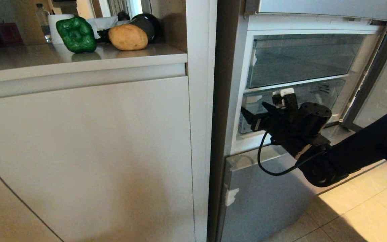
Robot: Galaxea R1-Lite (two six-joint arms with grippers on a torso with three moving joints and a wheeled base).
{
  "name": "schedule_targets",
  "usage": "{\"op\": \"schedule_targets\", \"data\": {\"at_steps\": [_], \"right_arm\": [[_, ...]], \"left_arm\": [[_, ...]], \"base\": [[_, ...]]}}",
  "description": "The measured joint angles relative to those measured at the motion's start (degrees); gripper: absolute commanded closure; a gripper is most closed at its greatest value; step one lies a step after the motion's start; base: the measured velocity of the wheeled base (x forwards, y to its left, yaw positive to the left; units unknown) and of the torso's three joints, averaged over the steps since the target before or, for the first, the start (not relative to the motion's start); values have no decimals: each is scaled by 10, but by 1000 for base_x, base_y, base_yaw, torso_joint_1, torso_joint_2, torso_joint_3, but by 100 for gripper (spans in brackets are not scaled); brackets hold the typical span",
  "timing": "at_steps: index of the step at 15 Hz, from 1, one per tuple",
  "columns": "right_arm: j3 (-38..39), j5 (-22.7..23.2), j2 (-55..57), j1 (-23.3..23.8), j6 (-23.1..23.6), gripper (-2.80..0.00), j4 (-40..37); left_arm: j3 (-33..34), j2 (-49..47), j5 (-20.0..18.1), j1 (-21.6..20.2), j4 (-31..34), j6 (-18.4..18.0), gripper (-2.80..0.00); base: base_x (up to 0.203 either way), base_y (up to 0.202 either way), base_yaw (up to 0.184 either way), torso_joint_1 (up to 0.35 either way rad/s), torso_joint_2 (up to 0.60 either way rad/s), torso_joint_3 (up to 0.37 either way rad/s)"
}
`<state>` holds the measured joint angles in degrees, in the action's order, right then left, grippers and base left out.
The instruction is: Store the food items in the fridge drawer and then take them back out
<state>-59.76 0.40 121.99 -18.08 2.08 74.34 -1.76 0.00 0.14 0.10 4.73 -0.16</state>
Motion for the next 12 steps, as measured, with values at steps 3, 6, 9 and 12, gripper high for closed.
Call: {"op": "schedule_targets", "data": {"at_steps": [3, 6, 9, 12], "right_arm": [[0, 0, 0, -6, 3, 0, 0], [1, -4, 0, -18, 10, 0, -1], [0, -5, 1, -33, 16, 0, -5], [0, -8, 0, -43, 20, 0, -6]], "left_arm": [[0, 0, 0, 0, 0, 0, 0], [0, 0, 0, 0, 0, 0, 0], [0, 0, 0, 0, 0, 0, 0], [0, 0, 0, 0, 0, 0, 0]], "base": [[0, 0, 0, 0, 0, 0], [0, 0, 0, 0, 0, 0], [0, 0, 0, 0, 0, 0], [0, 0, 0, 0, 0, 0]]}}
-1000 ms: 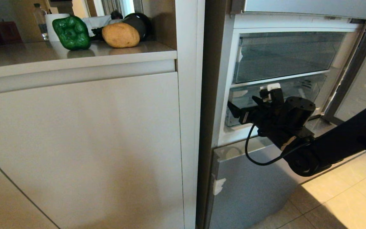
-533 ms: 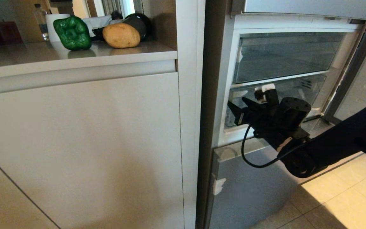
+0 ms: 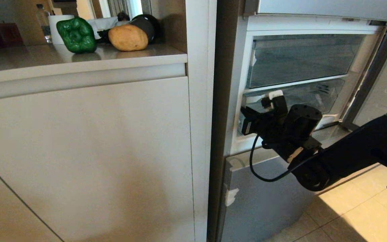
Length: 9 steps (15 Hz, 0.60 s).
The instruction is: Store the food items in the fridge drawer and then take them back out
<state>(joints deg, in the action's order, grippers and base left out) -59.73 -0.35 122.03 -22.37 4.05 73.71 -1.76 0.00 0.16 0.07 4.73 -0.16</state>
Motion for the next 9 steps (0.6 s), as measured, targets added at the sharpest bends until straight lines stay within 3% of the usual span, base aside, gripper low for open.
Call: {"op": "schedule_targets", "data": {"at_steps": [9], "right_arm": [[56, -18, -33, -24, 11, 0, 3]], "left_arm": [[0, 0, 0, 0, 0, 0, 0]], "base": [[0, 0, 0, 0, 0, 0]]}}
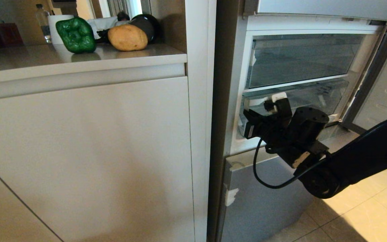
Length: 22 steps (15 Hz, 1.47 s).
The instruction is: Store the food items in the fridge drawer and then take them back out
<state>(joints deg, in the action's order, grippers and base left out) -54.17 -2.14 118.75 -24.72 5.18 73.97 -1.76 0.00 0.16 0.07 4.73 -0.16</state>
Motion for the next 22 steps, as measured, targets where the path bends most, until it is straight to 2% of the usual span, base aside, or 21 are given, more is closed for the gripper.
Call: {"op": "schedule_targets", "data": {"at_steps": [10, 11, 18, 22], "right_arm": [[157, -59, -137, -55, 0, 0, -3], [172, -67, -148, -62, 0, -280, -2], [257, -70, -201, -77, 0, -280, 17], [317, -105, -243, -104, 1, -280, 19]], "left_arm": [[0, 0, 0, 0, 0, 0, 0], [0, 0, 0, 0, 0, 0, 0], [0, 0, 0, 0, 0, 0, 0], [0, 0, 0, 0, 0, 0, 0]], "base": [[0, 0, 0, 0, 0, 0], [0, 0, 0, 0, 0, 0], [0, 0, 0, 0, 0, 0], [0, 0, 0, 0, 0, 0]]}}
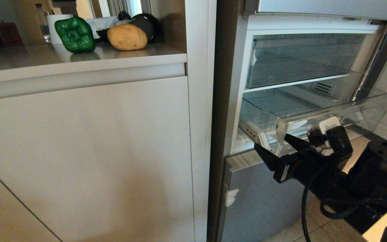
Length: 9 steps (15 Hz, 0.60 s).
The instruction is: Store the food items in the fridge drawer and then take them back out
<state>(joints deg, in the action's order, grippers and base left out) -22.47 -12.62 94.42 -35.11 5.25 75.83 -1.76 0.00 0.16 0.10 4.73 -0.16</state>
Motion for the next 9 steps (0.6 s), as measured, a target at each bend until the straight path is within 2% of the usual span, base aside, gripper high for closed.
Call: {"op": "schedule_targets", "data": {"at_steps": [3, 5, 9], "right_arm": [[35, -26, -26, -6, 0, -280, 0], [51, -65, -39, -6, 0, -280, -2], [87, -75, -72, -6, 0, -280, -2]], "left_arm": [[0, 0, 0, 0, 0, 0, 0], [0, 0, 0, 0, 0, 0, 0], [0, 0, 0, 0, 0, 0, 0]], "base": [[0, 0, 0, 0, 0, 0], [0, 0, 0, 0, 0, 0], [0, 0, 0, 0, 0, 0]]}}
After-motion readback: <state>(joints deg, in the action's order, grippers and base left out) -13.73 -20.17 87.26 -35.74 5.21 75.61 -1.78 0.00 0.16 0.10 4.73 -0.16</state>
